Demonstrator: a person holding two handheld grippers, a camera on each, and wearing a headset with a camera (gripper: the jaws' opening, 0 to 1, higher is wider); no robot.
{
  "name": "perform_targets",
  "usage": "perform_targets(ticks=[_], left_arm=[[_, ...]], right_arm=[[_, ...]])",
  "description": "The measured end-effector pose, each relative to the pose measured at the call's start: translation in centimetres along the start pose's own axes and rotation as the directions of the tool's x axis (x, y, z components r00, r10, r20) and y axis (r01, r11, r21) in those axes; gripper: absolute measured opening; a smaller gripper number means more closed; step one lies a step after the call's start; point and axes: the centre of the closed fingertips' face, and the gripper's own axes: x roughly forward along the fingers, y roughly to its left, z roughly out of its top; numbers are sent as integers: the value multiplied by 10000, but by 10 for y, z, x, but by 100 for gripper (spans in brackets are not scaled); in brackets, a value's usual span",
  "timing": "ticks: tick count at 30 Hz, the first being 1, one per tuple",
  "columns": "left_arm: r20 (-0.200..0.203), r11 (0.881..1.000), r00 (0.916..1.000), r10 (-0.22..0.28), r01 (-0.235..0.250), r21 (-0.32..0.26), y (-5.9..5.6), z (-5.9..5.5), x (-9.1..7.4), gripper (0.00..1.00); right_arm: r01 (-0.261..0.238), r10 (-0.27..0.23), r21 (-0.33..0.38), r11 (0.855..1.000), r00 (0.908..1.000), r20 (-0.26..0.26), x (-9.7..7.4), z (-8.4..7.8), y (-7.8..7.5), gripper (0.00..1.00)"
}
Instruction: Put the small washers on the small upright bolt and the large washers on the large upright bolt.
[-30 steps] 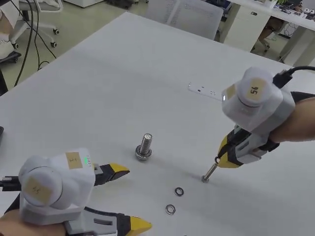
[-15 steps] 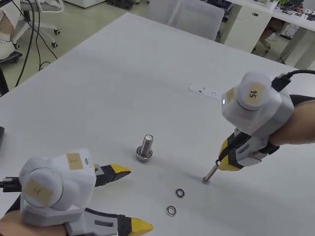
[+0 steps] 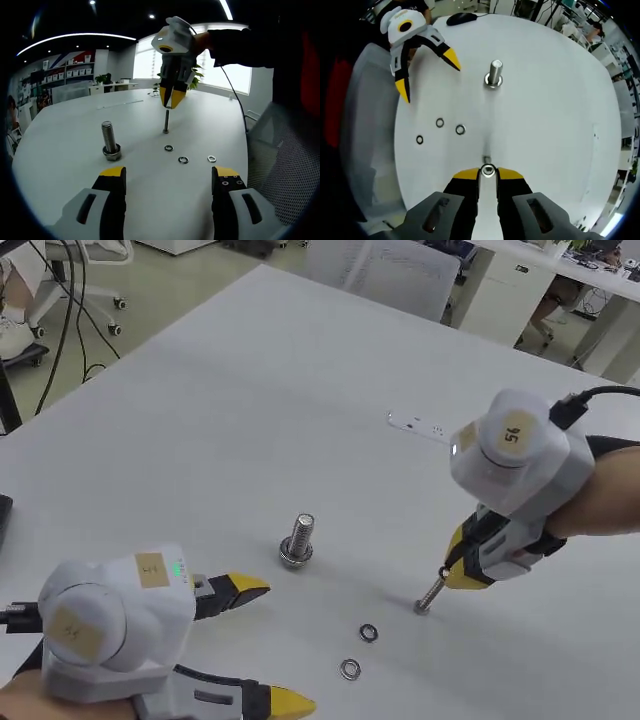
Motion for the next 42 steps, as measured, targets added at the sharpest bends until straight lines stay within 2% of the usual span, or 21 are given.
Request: perform_targets(ticks=[14,28,42], left_arm=[[539,9999,9985,-39,33,110,0,8,-1,71],[707,9997,9974,-156,143,177,-3,8,-1,71],[616,9999,9980,-123,119,65,-2,5,-1,71]], right_arm=[[-46,46,30,10000,10000,-27,4,0,-1,14],[-138,138,107,9998,9999,-21,11,-1,2,14],[-341,341,266,9991,9994,-1,27,-4,4,14]])
